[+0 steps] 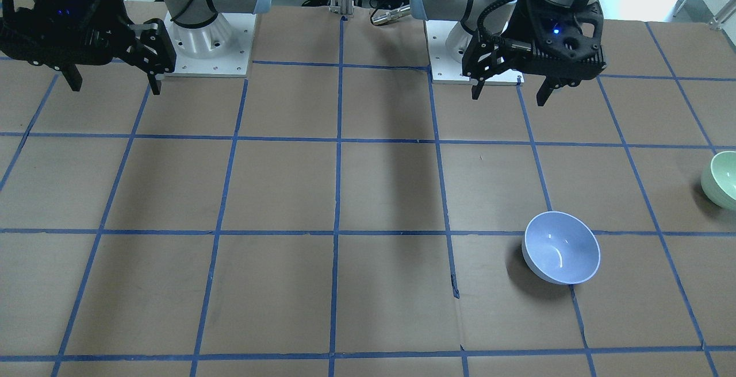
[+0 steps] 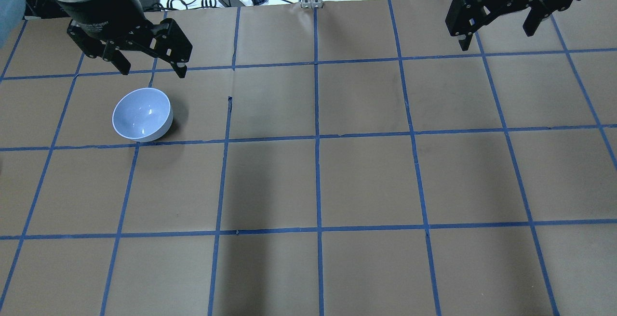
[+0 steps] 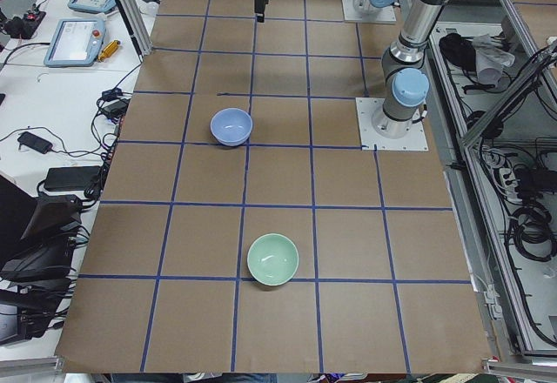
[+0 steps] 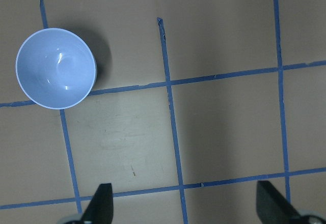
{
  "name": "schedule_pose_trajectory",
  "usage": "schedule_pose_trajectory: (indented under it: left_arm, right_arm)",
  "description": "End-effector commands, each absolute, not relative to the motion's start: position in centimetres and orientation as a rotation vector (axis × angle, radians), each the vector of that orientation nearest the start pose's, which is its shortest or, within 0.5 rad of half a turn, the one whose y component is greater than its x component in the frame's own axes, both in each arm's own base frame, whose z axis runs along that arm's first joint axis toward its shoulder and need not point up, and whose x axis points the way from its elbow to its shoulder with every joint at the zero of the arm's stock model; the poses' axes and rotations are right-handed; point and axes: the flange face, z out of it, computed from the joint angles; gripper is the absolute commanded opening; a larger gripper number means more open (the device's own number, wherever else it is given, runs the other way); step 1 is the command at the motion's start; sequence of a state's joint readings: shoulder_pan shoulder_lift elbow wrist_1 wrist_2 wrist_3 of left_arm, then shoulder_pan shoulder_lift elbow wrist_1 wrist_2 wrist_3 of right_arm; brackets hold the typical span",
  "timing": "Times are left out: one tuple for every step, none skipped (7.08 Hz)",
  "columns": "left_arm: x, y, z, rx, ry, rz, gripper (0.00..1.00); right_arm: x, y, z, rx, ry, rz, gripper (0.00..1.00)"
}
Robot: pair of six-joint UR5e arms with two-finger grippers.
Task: Stack green bowl on blue bowl
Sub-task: 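Move the left gripper back past the light blue bowl toward the table edge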
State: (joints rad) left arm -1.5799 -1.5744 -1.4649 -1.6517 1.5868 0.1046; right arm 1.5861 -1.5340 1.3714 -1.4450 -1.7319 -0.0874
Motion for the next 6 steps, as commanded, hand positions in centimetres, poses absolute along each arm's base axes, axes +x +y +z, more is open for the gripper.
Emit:
schedule_pose_trajectory:
  left_arm:
    - [-11.6,-49.5,51.5,0.291,3.056,0.017,1.00]
    - [-8.7,-50.0,51.7,0.331,3.040,0.008,1.00]
    - [-6.7,-49.7,51.9,0.360,3.039,0.013,1.00]
    - [-4.0,-49.6,51.5,0.443,3.028,0.028,1.00]
    - [-1.2,-49.7,51.3,0.461,3.029,0.040,1.00]
    - [1.0,-49.7,51.3,0.541,3.016,0.049,1.00]
  right_arm:
    - [12.5,-50.4,55.6,-0.165,3.299,-0.051,1.00]
    - [12.5,-50.4,55.6,-0.165,3.299,-0.051,1.00]
    - [12.5,-50.4,55.6,-0.165,3.299,-0.051,1.00]
    - [12.5,-50.4,55.6,-0.165,3.299,-0.051,1.00]
    - [12.5,-50.4,55.6,-0.165,3.299,-0.051,1.00]
    - [12.5,-50.4,55.6,-0.165,3.299,-0.051,1.00]
